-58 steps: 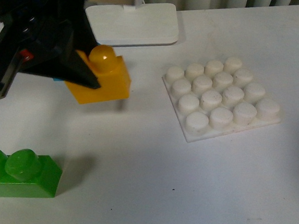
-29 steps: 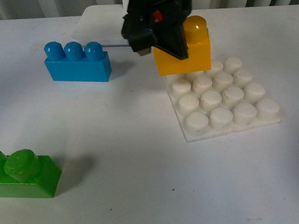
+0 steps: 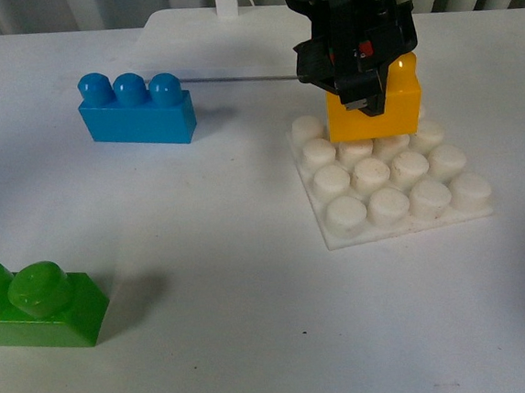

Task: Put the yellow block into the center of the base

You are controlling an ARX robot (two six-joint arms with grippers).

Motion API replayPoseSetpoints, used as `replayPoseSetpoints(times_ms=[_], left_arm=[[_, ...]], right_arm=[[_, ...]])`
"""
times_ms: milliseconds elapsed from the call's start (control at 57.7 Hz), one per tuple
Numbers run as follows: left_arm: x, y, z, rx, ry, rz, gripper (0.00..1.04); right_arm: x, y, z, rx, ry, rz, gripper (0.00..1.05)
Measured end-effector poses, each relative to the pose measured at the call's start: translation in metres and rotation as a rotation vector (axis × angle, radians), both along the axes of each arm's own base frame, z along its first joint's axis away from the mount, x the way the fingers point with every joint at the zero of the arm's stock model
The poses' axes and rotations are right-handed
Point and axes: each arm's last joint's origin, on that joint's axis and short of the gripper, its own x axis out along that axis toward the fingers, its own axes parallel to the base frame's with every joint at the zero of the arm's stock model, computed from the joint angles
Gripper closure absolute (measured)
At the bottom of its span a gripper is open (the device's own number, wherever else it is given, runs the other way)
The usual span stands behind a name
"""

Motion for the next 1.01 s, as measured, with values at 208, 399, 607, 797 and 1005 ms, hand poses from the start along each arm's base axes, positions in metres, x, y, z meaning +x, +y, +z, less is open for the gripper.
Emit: replayPoseSetpoints(times_ms=[208,399,607,797,1005], left_arm=[[-0.003,-0.005,-0.005,0.020,0.031,-0.009,0.74],[-0.003,-0.006,-0.007,0.045,0.021,-0.001,0.74],[-0.001,-0.006,-0.008,0.050,-0.009,0.010,0.74],[-0.001,-0.006,-0.009,0.057,-0.008,0.012,0.74],[-0.001,-0.006,-0.011,0.075,-0.028,0.023,0.74]], right_arm=[[0.000,0.000,0.000,0.000,0.000,0.000,0.09],[0.000,0.000,0.000,0.000,0.000,0.000,0.09],[0.000,0.000,0.000,0.000,0.000,0.000,0.09],[0.000,0.000,0.000,0.000,0.000,0.000,0.09],[0.000,0.000,0.000,0.000,0.000,0.000,0.09]])
